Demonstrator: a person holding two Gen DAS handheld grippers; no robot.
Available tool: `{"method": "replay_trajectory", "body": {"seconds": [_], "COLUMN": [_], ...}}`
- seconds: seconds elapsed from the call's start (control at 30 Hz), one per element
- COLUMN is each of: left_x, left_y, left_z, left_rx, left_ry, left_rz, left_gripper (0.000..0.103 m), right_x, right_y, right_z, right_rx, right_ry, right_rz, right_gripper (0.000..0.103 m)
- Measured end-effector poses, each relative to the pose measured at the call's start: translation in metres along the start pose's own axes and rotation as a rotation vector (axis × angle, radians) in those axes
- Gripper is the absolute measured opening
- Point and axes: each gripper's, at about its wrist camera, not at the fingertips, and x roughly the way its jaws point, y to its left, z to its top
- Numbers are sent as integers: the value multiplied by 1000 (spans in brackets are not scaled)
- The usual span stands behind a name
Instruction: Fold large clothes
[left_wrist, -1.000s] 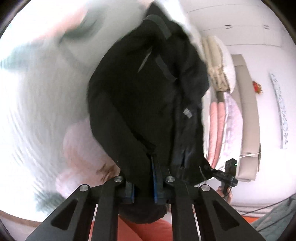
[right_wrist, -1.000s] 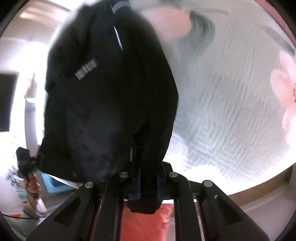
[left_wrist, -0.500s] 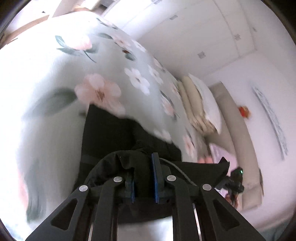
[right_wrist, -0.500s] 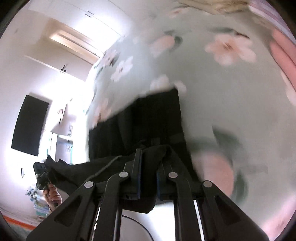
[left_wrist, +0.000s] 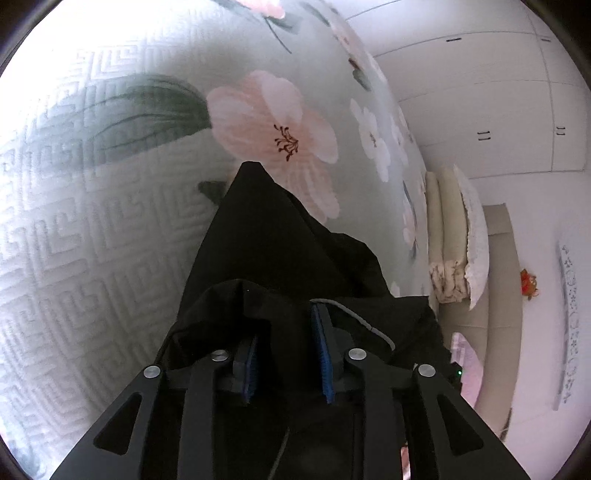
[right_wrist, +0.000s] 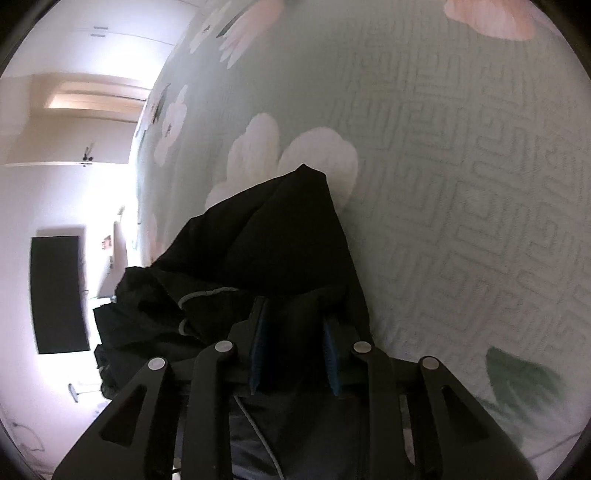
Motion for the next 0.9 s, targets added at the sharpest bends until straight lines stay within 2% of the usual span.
{"method": "replay_trajectory", "body": {"seconds": [0.03, 0.13, 0.17, 0.2, 0.23, 0.27, 0.37, 0.5, 0.73, 0.8, 0.9], "left_x": [-7, -33, -45, -58, -75, -88, -104, -85, -27, -17, -3], "left_y": [-8, -28, -34, -39, -46, -50, -57, -65, -66, -67, -67], "left_z": [1, 2, 1, 1, -1, -3, -4, -7, 10, 13, 20], "left_rx": [32, 113, 136, 162, 201, 233, 292, 403, 530, 573, 618], "left_ry": [14, 0, -7, -29, -73, -111, -119, -74, 41, 71, 90], "left_rz": [28, 52, 62, 88, 125, 154, 163, 235, 289, 279, 315], "left_gripper": [33, 37, 46, 56, 75, 81, 81, 81, 81, 81, 81], "right_x": [-4, -22, -30, -42, -54, -67, -102, -110, -53, -35, -18], "right_y": [1, 6, 10, 14, 18, 21, 32, 50, 88, 93, 93], "right_z": [1, 2, 1, -2, -3, -6, -15, -28, -13, -7, -2], "right_rx": [-1, -19, -27, -41, -51, -61, -93, -191, -468, -521, -568], "right_ry": [1, -17, -28, -54, -80, -108, -164, -175, -131, -117, -102], "right_rz": [4, 19, 19, 2, -14, -28, -58, -193, -364, -402, -424], "right_gripper": [31, 35, 37, 49, 65, 70, 72, 75, 75, 75, 75]}}
